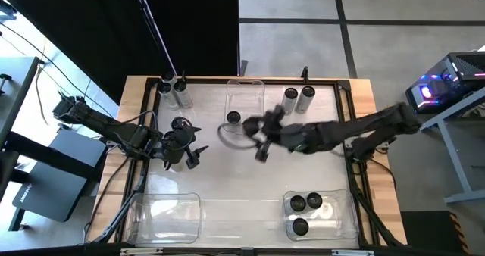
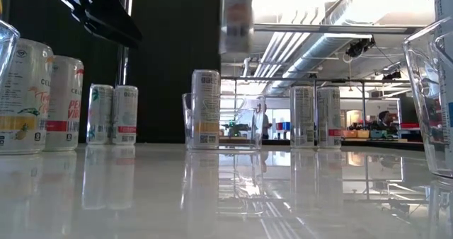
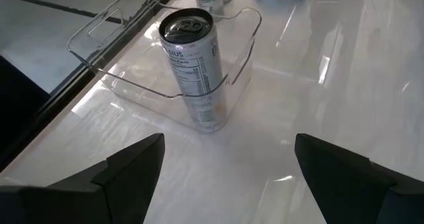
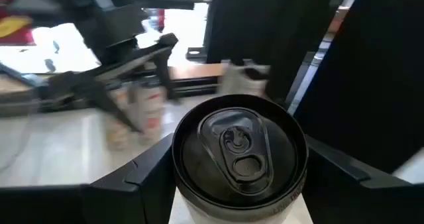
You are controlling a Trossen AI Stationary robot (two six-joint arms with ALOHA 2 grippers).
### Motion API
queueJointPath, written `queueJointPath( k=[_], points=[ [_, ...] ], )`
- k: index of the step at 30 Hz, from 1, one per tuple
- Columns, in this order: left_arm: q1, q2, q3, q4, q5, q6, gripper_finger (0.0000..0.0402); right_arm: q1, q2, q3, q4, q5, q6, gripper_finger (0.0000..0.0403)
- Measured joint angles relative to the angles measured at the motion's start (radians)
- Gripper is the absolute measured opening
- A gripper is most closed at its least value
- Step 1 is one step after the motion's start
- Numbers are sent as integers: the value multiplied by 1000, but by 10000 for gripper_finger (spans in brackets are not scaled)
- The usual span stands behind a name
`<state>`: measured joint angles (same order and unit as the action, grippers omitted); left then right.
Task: Sort soda cans
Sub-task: Put the bottom right white yellow soda can into the top middle transparent bin
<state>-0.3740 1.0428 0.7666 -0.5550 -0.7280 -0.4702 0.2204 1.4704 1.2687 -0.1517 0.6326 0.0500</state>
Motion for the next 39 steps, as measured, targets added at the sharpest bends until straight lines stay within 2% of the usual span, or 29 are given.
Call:
queueJointPath(
  k=[2,7,13,16,22,31,39],
  points=[
    [0,0,0,0,0,-1,335,-27,-38,-9,-38,10,27,242],
    [0,0,0,0,2,-19,335,-101,-56,-85,-23,-74,73,242],
    [0,0,0,-1,7,-18,335,-185,-50,-199,151,-107,57,242],
    [0,0,0,0,8,-18,335,-223,-50,-248,262,-147,60,242],
    [0,0,0,2,8,-17,335,-298,3,-309,345,-264,135,242],
    [0,0,0,8,7,-16,335,-318,117,-309,345,-327,185,242],
    [0,0,0,8,6,-16,335,-318,155,-308,326,-348,209,242]
  ],
)
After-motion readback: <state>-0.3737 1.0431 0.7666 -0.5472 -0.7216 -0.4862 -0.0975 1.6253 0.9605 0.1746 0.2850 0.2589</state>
